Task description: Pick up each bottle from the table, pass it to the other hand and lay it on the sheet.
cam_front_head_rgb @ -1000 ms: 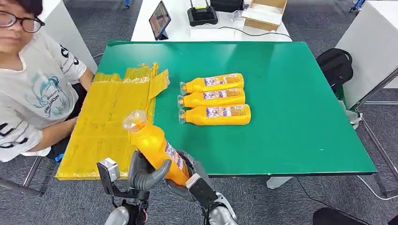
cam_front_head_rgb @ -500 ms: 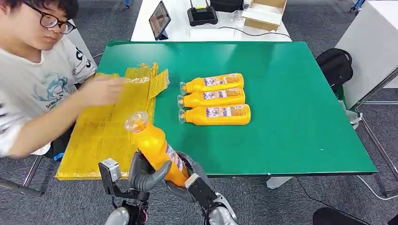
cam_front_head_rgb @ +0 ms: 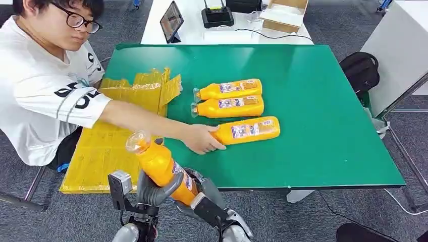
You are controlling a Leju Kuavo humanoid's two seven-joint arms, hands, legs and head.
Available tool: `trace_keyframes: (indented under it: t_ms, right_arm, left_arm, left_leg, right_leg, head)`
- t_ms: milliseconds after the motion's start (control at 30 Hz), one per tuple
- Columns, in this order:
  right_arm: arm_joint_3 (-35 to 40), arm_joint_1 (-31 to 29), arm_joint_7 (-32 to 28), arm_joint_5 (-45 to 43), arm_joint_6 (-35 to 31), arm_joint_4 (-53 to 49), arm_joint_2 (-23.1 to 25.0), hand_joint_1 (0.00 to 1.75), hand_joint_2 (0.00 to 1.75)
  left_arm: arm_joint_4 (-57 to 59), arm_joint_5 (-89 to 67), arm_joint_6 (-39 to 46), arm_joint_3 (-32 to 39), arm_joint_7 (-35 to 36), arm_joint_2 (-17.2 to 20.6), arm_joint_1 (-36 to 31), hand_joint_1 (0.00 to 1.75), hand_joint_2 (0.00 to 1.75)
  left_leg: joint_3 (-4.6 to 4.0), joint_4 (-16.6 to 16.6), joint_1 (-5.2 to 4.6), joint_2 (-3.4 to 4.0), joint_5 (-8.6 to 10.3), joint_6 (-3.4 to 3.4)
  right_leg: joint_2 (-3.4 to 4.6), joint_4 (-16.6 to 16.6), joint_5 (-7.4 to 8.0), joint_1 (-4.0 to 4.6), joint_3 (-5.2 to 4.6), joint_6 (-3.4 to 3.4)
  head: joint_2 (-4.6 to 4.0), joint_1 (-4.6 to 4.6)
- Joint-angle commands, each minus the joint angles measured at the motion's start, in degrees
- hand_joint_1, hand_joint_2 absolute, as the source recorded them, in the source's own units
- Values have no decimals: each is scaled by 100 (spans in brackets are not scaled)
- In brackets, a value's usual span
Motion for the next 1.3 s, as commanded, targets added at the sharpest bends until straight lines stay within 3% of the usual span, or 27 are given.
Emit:
trace_keyframes:
  t_ms: [33, 533, 567, 600, 1300]
  right_arm:
    - [482, -87, 27, 79, 26, 287, -137, 175, 175]
    - [480, -105, 31, 71, 27, 372, -131, 175, 175]
    - [471, -108, 30, 65, 24, 391, -131, 175, 175]
    - [460, -115, 29, 54, 32, 417, -126, 175, 175]
    - [11, -196, 122, 298, -269, 201, -125, 175, 175]
  left_arm:
    - [413, 55, -129, -153, 77, 54, -282, 0, 175]
    - [400, 224, -284, -137, 75, 52, -276, 2, 175]
    - [399, 273, -323, -131, 80, 50, -276, 47, 175]
    - [398, 291, -353, -141, 80, 58, -280, 175, 175]
    - [303, 198, -522, -181, -10, 105, -258, 175, 175]
  left_leg:
    - [27, -7, 0, -2, -7, 7]
    - [31, -6, 1, -4, -9, 8]
    - [22, -6, 0, -4, -5, 6]
    - [17, -6, 0, -3, -3, 5]
    - [13, -4, -2, -2, -2, 5]
  right_leg:
    - [-9, -8, -7, 4, 29, -15]
    - [-11, -8, -10, 6, 34, -17]
    - [-10, -7, -6, 4, 25, -13]
    - [-8, -6, -4, 3, 19, -11]
    - [-7, -3, -4, 1, 14, -10]
  head:
    - [0, -2]
    - [0, -2]
    - [0, -2]
    - [0, -2]
    - [0, 0]
